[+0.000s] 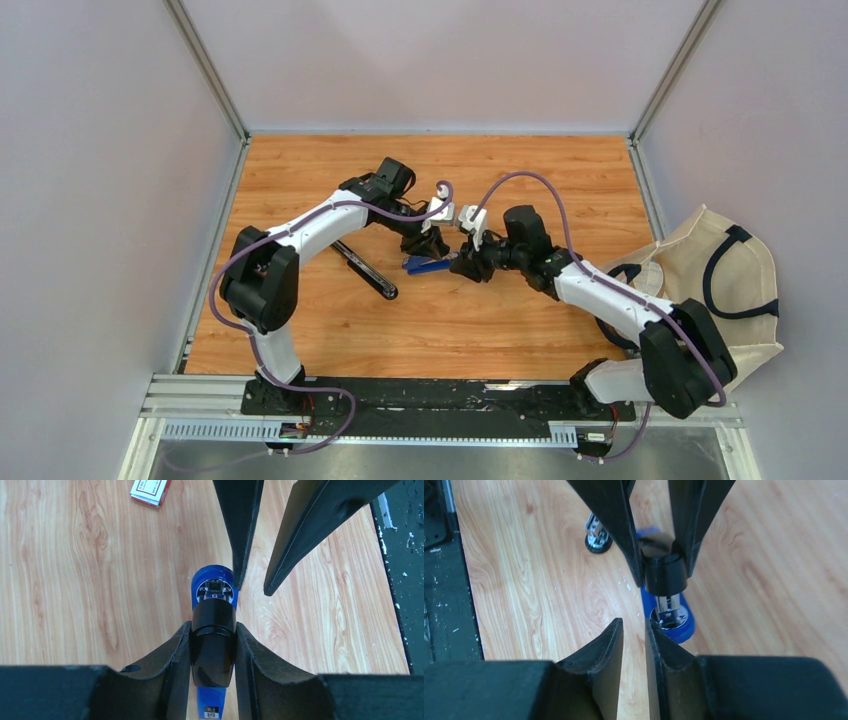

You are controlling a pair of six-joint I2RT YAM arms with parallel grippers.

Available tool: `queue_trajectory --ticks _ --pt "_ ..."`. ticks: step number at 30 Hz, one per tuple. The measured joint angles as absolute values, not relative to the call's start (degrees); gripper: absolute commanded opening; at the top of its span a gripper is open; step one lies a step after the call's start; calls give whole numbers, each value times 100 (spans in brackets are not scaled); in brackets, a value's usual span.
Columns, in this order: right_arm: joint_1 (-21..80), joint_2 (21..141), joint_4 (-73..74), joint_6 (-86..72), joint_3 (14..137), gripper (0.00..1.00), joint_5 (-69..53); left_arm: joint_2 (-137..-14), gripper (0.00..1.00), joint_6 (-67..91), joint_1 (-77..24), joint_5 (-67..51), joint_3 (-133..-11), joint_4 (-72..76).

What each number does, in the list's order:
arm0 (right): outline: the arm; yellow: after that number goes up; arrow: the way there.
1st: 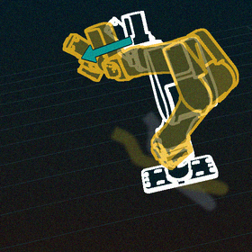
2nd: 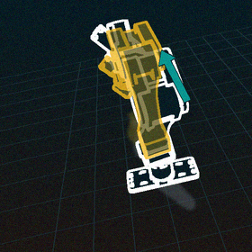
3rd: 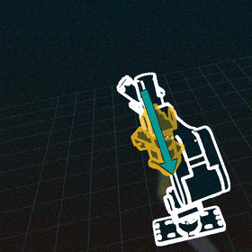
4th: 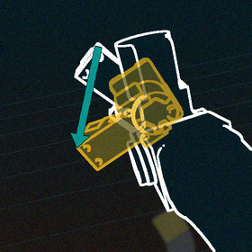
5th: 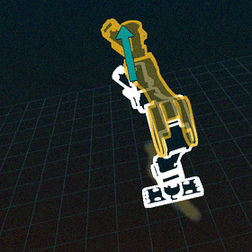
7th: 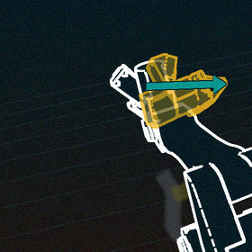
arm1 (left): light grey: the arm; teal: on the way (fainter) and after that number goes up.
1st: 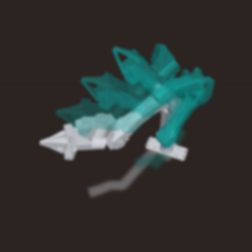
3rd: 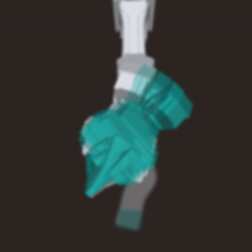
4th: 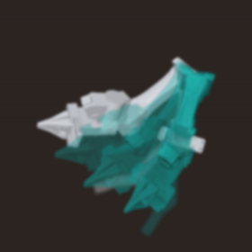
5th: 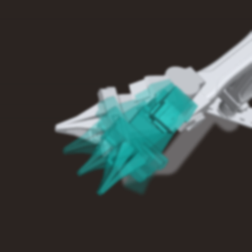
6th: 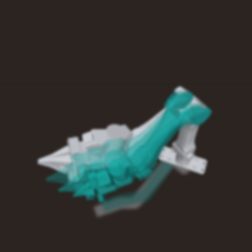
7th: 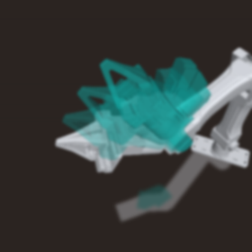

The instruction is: Load the staples into the stapler

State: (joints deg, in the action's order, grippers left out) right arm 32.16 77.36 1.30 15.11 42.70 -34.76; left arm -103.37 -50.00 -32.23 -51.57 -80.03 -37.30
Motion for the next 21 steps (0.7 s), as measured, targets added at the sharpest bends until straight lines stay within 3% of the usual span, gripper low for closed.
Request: queue_trajectory --ticks 15,21 --pt "3203 7725 -290 1500 4270 30 -3288 -10333 22 -5017 -3227 -5216 -8003 -3916" --pt "3236 7953 -368 1500 4294 19 -3267 -10333 20 -5103 -3205 -5242 -8003 -4115"
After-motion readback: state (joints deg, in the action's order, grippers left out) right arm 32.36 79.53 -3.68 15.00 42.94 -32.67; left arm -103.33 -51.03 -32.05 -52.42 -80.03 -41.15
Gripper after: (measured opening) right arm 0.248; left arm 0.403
